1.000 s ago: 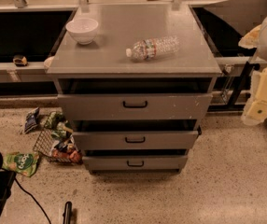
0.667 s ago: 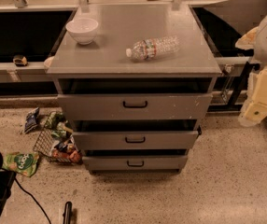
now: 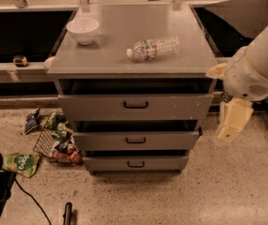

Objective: Open top drawer

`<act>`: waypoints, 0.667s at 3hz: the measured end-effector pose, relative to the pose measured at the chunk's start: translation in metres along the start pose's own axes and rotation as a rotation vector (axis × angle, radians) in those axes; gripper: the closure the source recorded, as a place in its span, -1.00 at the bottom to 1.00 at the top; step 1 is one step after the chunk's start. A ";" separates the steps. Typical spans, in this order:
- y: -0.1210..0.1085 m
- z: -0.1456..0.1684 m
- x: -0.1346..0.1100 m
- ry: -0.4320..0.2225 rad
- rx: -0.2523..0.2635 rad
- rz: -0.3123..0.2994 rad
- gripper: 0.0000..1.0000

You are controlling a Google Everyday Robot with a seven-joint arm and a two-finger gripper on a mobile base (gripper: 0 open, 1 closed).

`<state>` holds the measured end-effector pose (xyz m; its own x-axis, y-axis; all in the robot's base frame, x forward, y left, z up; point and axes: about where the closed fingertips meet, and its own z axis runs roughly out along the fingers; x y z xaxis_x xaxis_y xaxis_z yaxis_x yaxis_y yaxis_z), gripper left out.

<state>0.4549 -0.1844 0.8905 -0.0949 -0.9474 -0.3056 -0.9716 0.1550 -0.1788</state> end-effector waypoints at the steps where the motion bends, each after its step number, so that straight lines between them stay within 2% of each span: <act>1: 0.006 0.044 -0.007 -0.089 -0.060 -0.019 -1.00; 2: 0.006 0.044 -0.007 -0.089 -0.060 -0.019 -1.00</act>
Offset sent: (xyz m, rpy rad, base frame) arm 0.0031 0.0149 -0.0322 0.0684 0.0307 0.0408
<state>0.4592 -0.1650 0.8508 -0.0592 -0.9209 -0.3854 -0.9845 0.1176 -0.1298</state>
